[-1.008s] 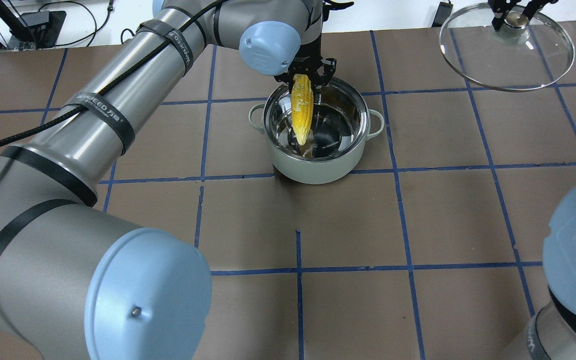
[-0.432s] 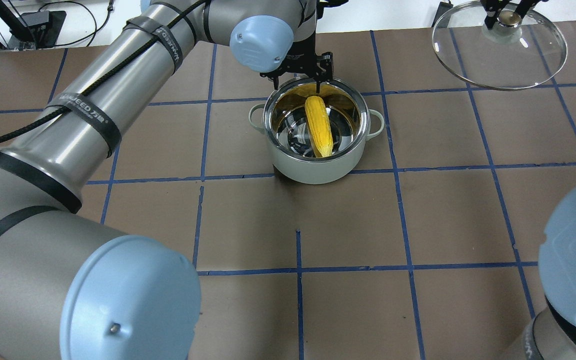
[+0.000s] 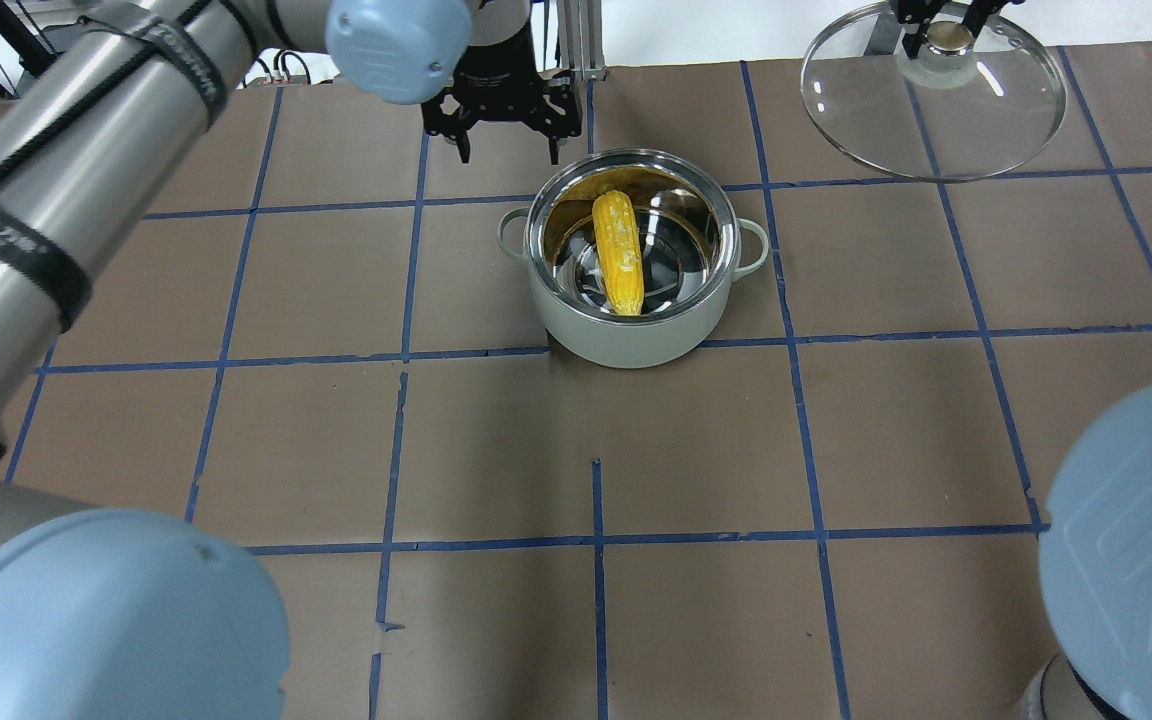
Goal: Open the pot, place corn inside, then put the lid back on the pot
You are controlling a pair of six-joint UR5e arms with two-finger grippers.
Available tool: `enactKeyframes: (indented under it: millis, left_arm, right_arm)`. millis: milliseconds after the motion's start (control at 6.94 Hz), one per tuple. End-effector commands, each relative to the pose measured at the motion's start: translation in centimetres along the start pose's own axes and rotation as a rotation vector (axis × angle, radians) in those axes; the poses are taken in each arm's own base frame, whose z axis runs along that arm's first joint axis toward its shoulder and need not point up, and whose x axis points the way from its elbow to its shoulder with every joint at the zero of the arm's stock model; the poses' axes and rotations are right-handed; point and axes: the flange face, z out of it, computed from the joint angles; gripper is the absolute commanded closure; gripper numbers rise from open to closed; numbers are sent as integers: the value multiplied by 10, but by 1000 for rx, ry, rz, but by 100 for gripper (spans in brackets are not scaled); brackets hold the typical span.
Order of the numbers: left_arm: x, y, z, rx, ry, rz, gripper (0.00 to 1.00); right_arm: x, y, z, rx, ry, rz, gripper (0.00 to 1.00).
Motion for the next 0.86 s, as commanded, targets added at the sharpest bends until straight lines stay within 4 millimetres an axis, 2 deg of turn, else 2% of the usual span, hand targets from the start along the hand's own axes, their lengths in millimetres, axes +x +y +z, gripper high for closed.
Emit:
enactKeyframes:
  millis: [0,144,288,432,576,720]
  left_arm:
    - [-75,58,-33,-20,-6,-66,0]
    - [-100,92,-31,-30,-3,-65,0]
    - [-128,107,-48,-2,-4,-96,0]
    - [-137,115,-65,18,-2,-104,0]
    - [-144,123,-75,33,-5,-37,0]
    - [-143,129,-82,17,-8,-32,0]
  right_arm:
    - [-62,3,-3,4,-12,46,92]
    - [-86,7,-1,-1,-14,41,93]
    - [-117,11,0,-4,-17,53,93]
    - [-160,18,4,-11,-19,26,93]
    - [-193,22,20,-8,-19,26,93]
    - [-221,30,41,6,-23,31,93]
